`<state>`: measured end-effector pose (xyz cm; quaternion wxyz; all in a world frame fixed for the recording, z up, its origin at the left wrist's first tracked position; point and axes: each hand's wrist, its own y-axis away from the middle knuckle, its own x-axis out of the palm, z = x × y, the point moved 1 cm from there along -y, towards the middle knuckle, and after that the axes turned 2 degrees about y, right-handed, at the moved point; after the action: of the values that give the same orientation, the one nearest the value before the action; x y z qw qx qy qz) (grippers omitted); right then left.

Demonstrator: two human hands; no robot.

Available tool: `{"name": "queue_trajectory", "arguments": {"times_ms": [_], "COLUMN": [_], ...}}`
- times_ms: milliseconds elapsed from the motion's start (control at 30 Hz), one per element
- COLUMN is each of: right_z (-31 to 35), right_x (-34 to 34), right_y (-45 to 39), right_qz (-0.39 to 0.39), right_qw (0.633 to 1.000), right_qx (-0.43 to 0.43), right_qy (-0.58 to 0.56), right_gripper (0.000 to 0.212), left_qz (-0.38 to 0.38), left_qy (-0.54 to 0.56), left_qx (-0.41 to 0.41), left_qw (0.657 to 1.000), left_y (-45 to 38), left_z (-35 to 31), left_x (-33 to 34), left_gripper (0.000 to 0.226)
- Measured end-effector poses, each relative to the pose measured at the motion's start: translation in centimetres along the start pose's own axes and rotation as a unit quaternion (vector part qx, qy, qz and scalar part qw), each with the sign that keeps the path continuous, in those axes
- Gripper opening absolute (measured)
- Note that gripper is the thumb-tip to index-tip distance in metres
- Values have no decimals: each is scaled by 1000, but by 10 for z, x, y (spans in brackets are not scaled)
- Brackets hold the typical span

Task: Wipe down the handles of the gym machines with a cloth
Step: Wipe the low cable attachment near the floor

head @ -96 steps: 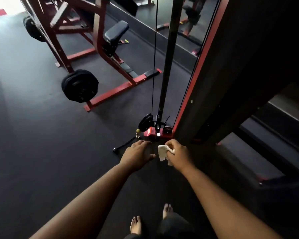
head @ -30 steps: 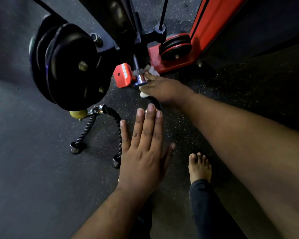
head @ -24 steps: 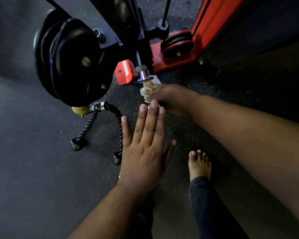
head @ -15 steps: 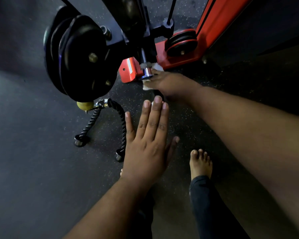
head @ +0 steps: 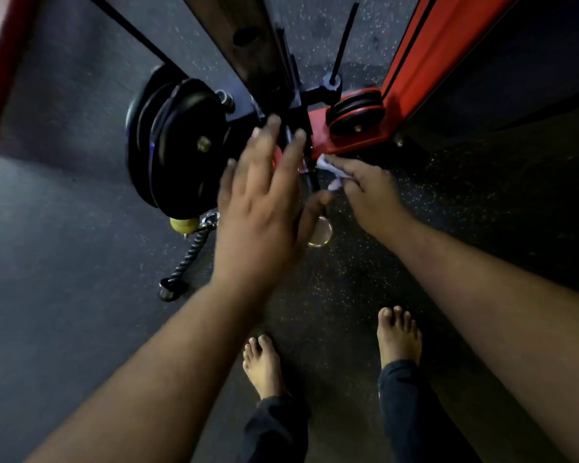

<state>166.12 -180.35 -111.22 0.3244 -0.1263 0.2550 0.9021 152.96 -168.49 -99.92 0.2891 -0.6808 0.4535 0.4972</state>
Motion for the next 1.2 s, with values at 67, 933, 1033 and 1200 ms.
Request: {"name": "queue_trajectory", "arguments": {"times_ms": [67, 933, 1033, 1200], "right_z": [3, 10, 7, 9], "right_x": [15, 30, 18, 33], "right_y": [-14, 55, 56, 12], "right_qz": [23, 28, 15, -6], "right_qw": [999, 958, 959, 964], "right_qx": [34, 149, 132, 150], "right_qy": [15, -243, -249, -218], "right_gripper": [45, 33, 31, 38], "left_qz": [46, -50, -43, -68], "left_qy": [-64, -213, -202, -194], "left_qx": [-2, 278, 256, 187], "left_qw": [997, 935, 945, 961], "left_y": [-18, -69, -67, -59], "left_z": [21, 102, 98, 83], "left_x": [1, -77, -75, -63], "left_gripper": [76, 46, 49, 53]}}
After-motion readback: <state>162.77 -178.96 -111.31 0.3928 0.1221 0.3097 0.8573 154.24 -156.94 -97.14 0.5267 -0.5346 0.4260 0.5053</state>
